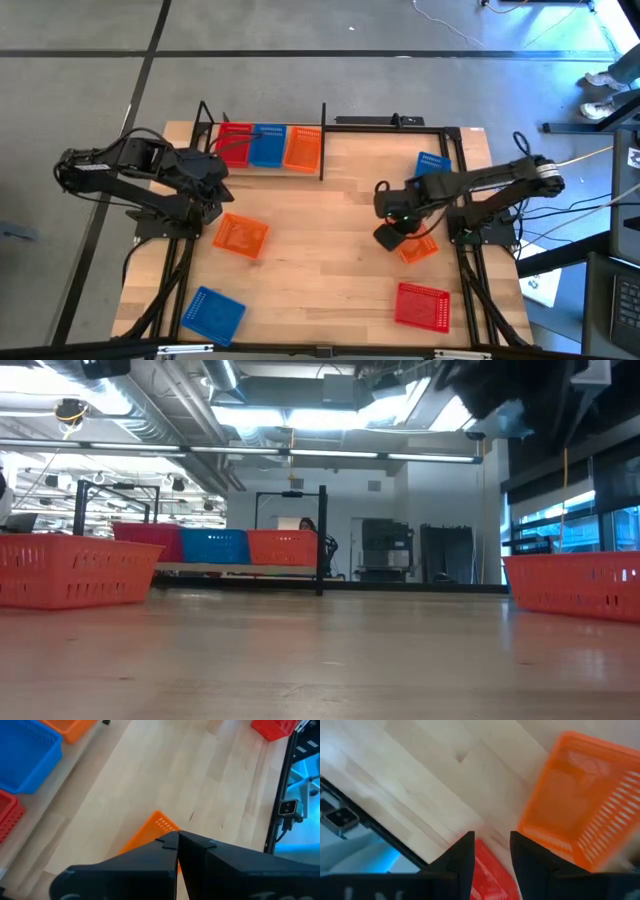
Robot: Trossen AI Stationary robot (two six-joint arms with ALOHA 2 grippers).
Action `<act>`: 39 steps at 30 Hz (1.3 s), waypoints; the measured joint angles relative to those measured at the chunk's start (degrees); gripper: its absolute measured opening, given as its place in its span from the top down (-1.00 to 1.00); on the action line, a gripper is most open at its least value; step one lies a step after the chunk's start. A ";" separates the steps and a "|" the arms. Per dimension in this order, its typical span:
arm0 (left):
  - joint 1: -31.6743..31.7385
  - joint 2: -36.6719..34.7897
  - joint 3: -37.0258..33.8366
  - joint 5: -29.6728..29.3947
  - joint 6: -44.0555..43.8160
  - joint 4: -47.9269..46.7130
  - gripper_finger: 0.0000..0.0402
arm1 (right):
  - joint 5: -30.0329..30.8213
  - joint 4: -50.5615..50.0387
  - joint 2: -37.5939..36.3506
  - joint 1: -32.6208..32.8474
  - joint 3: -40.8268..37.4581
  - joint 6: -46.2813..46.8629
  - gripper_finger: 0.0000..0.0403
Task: Stack baskets on shelf by color
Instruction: Stack the right orange bin on the orange bin on the shelf
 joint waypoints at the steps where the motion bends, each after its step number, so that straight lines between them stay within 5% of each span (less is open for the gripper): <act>1: -0.10 0.00 0.00 0.00 0.00 0.02 1.00 | -0.02 1.94 0.31 -0.07 -1.29 0.56 0.40; 31: -0.23 0.00 -0.03 0.00 0.02 0.02 1.00 | 3.77 21.66 5.14 -1.49 -20.75 -0.19 0.40; 39: -0.23 0.02 -0.04 0.23 -0.79 0.02 1.00 | 5.09 23.32 5.16 -1.49 -21.03 -3.21 0.93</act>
